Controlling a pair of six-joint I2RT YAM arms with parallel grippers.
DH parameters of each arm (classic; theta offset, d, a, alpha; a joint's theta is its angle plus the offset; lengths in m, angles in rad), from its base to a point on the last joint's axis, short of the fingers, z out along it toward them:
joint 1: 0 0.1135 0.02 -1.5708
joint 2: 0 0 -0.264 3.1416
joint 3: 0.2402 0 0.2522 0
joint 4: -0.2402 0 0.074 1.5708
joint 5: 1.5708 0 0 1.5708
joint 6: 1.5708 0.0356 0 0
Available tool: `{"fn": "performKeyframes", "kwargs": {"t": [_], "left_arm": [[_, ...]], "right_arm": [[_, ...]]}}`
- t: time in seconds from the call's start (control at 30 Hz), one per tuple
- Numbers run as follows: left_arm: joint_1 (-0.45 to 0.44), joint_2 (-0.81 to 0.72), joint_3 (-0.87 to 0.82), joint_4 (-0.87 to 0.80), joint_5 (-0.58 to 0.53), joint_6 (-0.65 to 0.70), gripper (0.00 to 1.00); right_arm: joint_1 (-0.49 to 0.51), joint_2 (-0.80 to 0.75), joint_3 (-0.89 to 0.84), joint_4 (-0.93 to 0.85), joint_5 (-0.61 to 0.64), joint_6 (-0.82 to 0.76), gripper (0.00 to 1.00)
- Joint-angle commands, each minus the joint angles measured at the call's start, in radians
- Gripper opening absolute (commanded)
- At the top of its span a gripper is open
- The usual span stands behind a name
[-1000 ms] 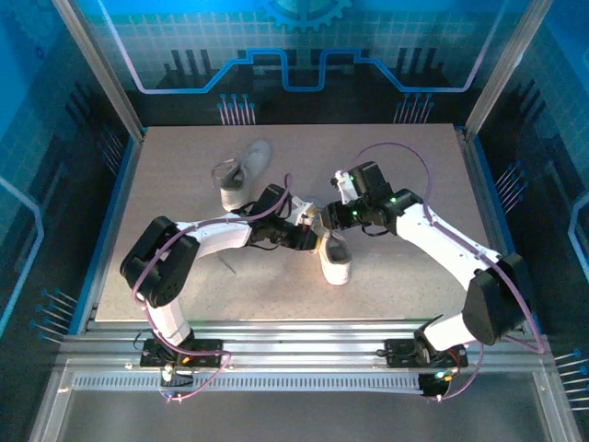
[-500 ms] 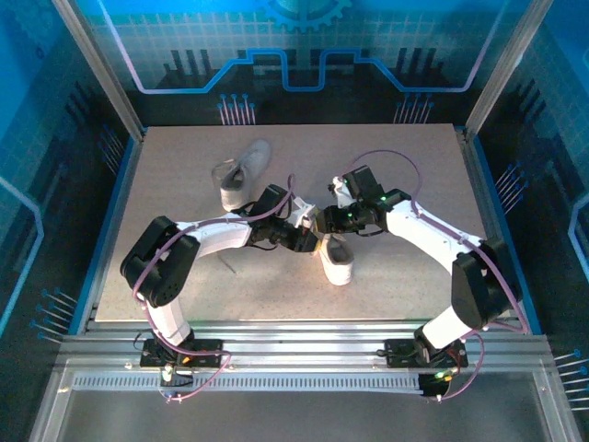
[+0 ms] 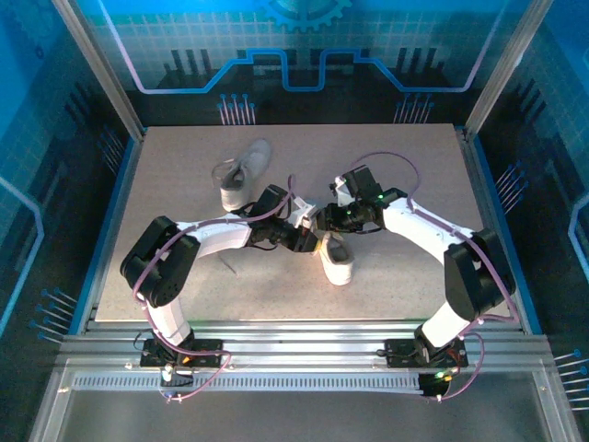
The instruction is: Tie the shoes
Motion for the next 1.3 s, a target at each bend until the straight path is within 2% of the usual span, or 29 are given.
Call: {"fn": "performKeyframes", "kwargs": {"t": [0.0,0.27,0.37,0.67,0.9,1.03,1.27], "left_arm": [[-0.008,-0.002,-0.020,0.061,0.034,0.018,0.00],[-0.009,-0.007,-0.031,0.074,0.020,0.022,0.00],[-0.008,-0.008,-0.033,0.078,0.016,0.022,0.00],[-0.008,-0.012,-0.037,0.089,0.015,0.034,0.00],[-0.008,-0.037,-0.063,0.113,-0.005,0.044,0.00],[-0.009,-0.049,-0.073,0.108,-0.020,0.058,0.03],[-0.008,-0.053,-0.076,0.102,-0.034,0.070,0.05]], "right_arm": [[-0.011,0.026,0.011,0.051,-0.039,0.034,0.37],[-0.012,0.042,0.019,0.059,-0.080,0.042,0.36],[-0.010,0.040,0.018,0.057,-0.097,0.036,0.32],[-0.010,0.001,-0.011,0.082,-0.113,0.029,0.00],[-0.011,-0.079,-0.056,0.159,-0.079,0.024,0.00],[-0.011,-0.114,-0.071,0.179,-0.053,0.011,0.00],[-0.012,-0.139,-0.073,0.165,-0.029,-0.017,0.00]]}}
